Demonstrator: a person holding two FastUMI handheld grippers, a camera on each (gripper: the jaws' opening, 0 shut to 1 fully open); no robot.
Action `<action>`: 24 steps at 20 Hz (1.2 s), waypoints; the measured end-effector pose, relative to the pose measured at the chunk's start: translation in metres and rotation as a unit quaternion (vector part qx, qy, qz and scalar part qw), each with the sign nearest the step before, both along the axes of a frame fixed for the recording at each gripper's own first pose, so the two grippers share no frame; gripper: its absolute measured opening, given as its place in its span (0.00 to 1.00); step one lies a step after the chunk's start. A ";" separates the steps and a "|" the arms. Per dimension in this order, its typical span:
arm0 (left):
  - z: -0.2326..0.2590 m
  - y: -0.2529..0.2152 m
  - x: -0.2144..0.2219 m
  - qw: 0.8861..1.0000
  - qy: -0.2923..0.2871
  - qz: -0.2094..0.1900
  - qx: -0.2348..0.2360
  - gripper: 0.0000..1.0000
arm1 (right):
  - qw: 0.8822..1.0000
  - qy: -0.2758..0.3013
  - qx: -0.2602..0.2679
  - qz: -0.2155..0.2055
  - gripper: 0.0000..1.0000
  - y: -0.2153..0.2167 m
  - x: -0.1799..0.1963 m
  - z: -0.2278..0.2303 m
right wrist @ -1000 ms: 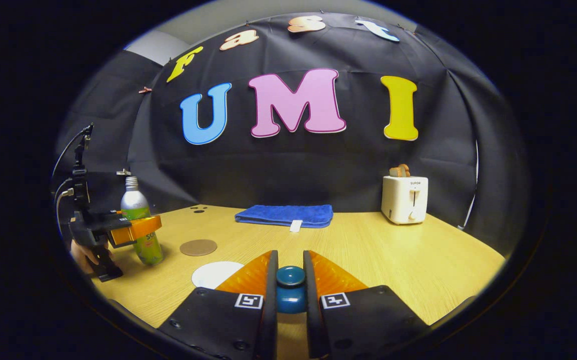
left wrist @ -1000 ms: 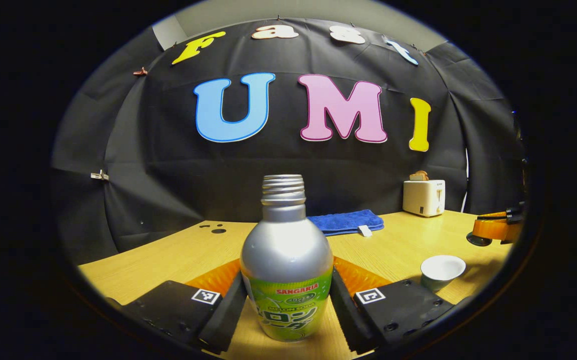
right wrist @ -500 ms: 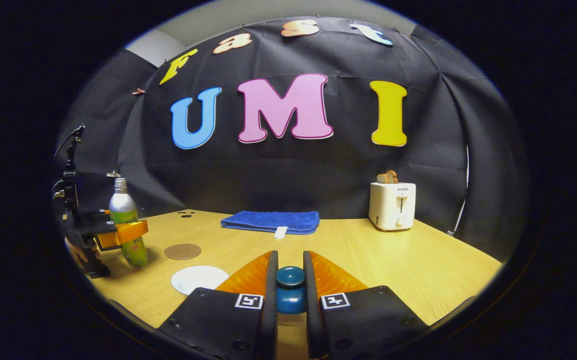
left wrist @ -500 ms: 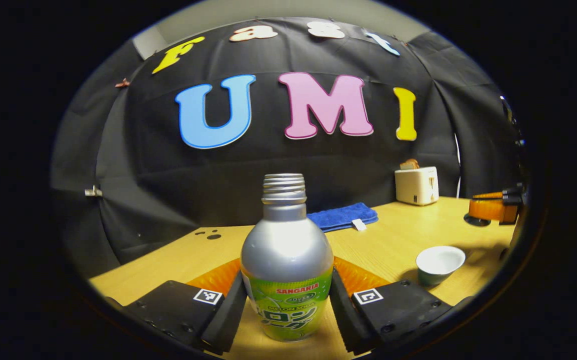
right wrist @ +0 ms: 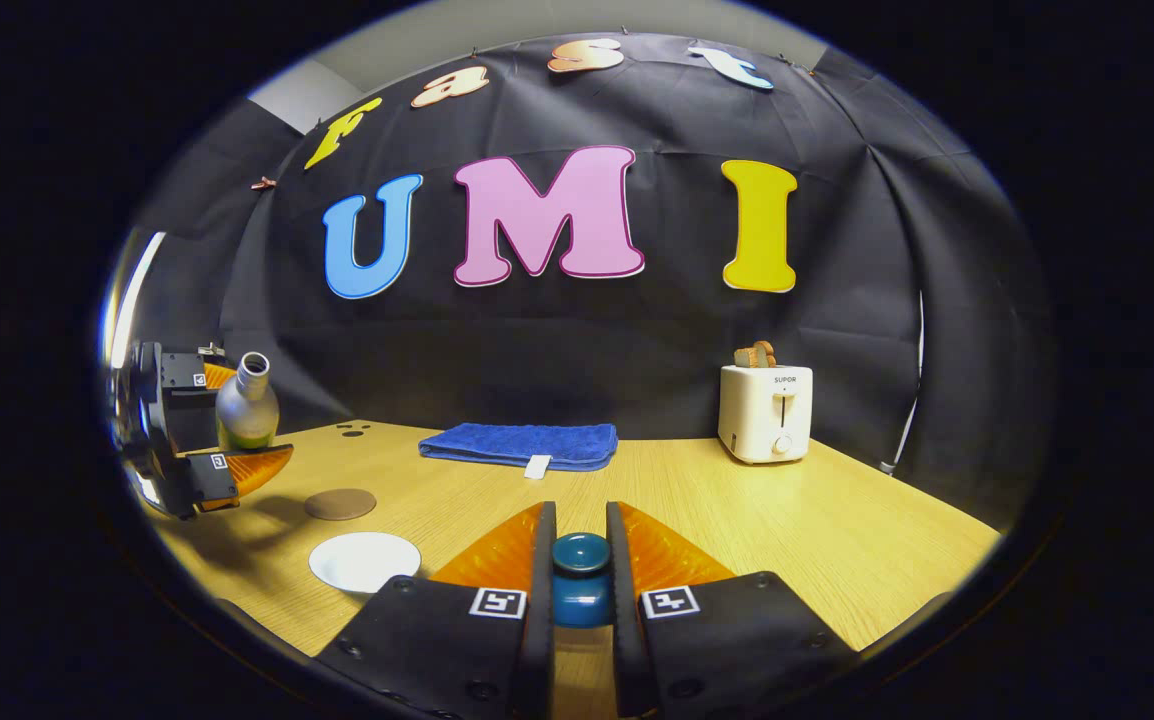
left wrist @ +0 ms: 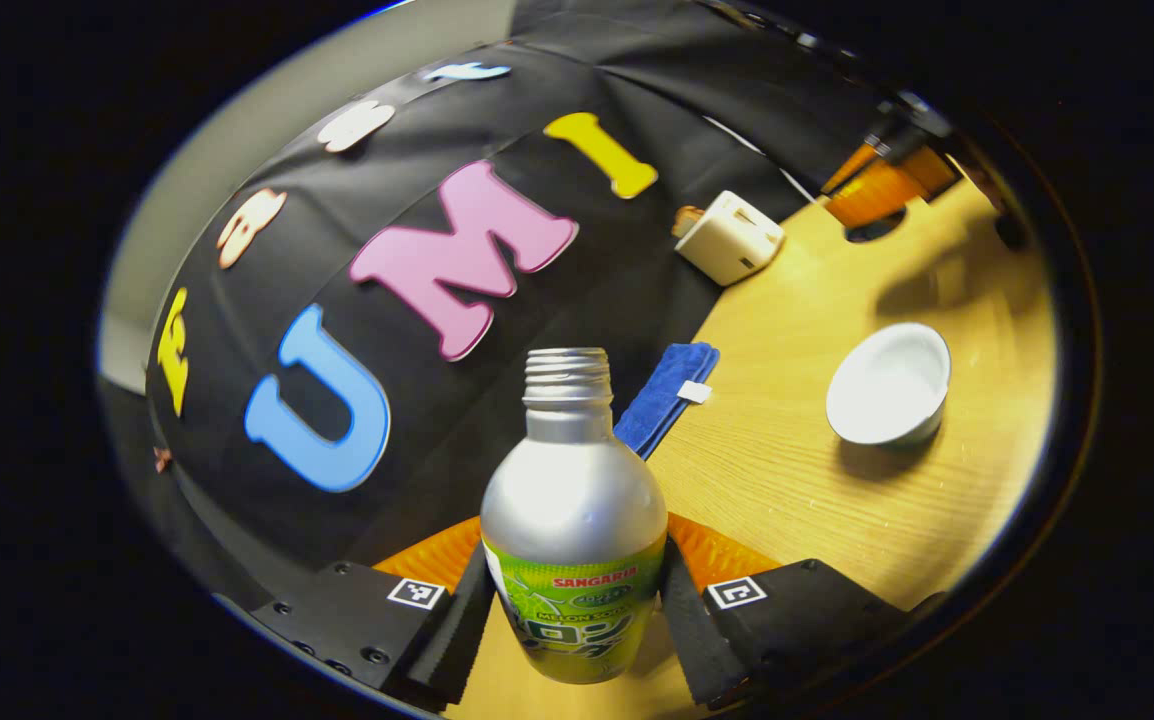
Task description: Open the teacup lid with one hand, grasp the water bottle and pour water into the teacup with the other hand; after pouring, place the water bottle on the coaster and then close the teacup lid.
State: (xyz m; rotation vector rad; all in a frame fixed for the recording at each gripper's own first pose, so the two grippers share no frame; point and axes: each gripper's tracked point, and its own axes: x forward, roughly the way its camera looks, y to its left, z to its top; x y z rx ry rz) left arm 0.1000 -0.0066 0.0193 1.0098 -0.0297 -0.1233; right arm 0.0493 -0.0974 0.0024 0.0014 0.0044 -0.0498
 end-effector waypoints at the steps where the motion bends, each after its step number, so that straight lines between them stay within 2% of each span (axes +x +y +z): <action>1: 0.001 -0.005 0.001 0.999 -0.003 -0.008 0.034 0.80 | 1.000 0.000 0.000 0.000 0.27 0.000 0.000 0.000; 6: -0.001 -0.020 0.003 0.988 -0.001 -0.042 0.151 0.79 | 1.000 0.000 0.000 0.000 0.27 0.000 0.000 0.000; 12: -0.006 -0.036 0.014 0.958 0.003 -0.074 0.276 0.79 | 1.000 0.000 0.000 0.006 0.27 0.002 0.000 -0.001; 21: -0.021 -0.044 0.003 0.922 0.007 -0.095 0.375 0.80 | 1.000 0.000 0.000 0.008 0.28 0.002 -0.001 -0.001; 24: -0.025 -0.042 0.008 0.915 0.011 -0.098 0.390 0.80 | 1.000 0.000 0.000 0.009 0.27 0.002 -0.001 -0.001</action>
